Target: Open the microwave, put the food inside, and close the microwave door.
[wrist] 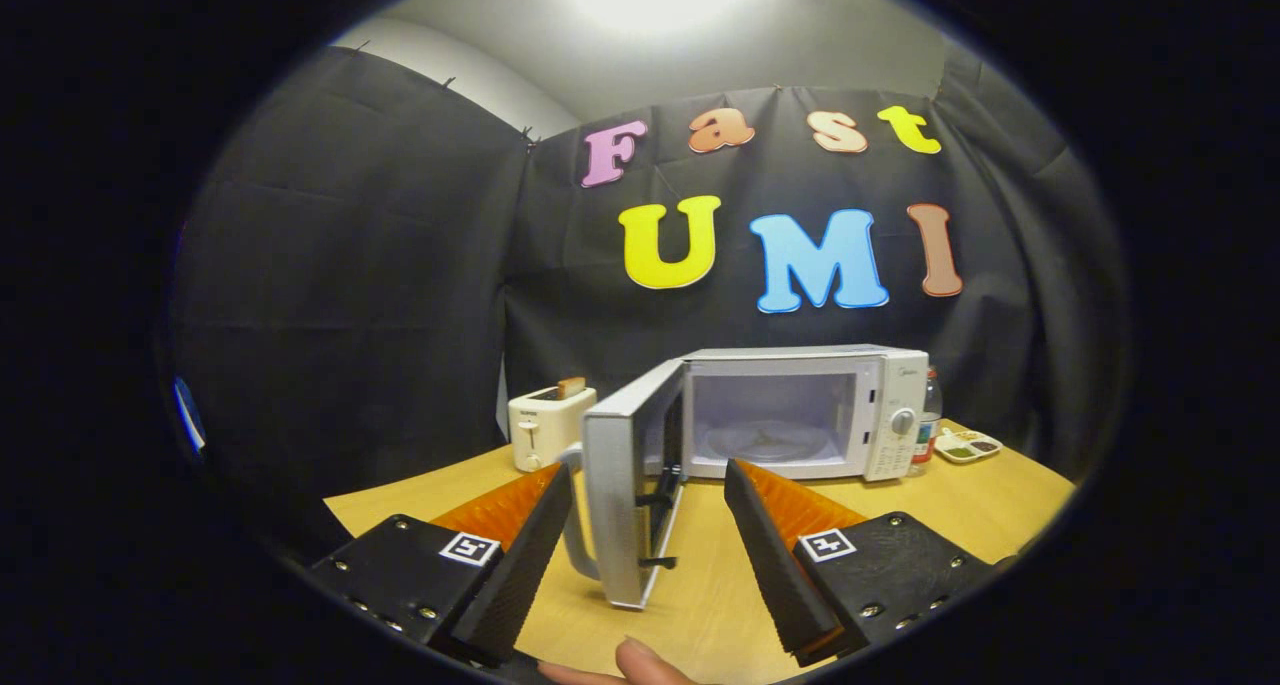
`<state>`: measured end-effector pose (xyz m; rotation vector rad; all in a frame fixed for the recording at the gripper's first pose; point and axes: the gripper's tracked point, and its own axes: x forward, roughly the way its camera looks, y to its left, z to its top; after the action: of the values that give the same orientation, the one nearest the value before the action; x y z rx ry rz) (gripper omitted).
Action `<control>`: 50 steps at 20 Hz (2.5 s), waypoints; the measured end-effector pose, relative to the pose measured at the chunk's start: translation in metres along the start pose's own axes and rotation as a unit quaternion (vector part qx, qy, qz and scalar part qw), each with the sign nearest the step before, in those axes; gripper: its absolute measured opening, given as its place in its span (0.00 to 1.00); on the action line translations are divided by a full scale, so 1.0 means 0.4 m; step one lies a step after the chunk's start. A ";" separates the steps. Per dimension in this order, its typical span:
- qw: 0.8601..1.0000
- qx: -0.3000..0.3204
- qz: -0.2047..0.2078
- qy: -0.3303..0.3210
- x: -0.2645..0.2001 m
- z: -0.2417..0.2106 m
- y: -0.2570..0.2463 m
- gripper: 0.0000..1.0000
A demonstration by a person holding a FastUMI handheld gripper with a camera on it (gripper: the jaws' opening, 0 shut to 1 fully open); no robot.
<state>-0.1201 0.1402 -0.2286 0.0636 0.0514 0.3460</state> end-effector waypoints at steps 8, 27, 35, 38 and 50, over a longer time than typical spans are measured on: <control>0.988 -0.029 -0.131 0.070 -0.028 -0.181 -0.415 0.93; 0.967 0.035 -0.145 0.209 0.003 -0.455 -0.573 0.80; 0.968 0.113 -0.109 0.194 0.002 -0.372 -0.537 0.53; 0.969 0.146 -0.078 0.185 0.041 -0.308 -0.498 0.53; 0.962 0.208 -0.035 0.175 0.334 -0.165 -0.381 0.53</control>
<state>0.0527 0.0460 -0.3104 0.4168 0.4759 0.2667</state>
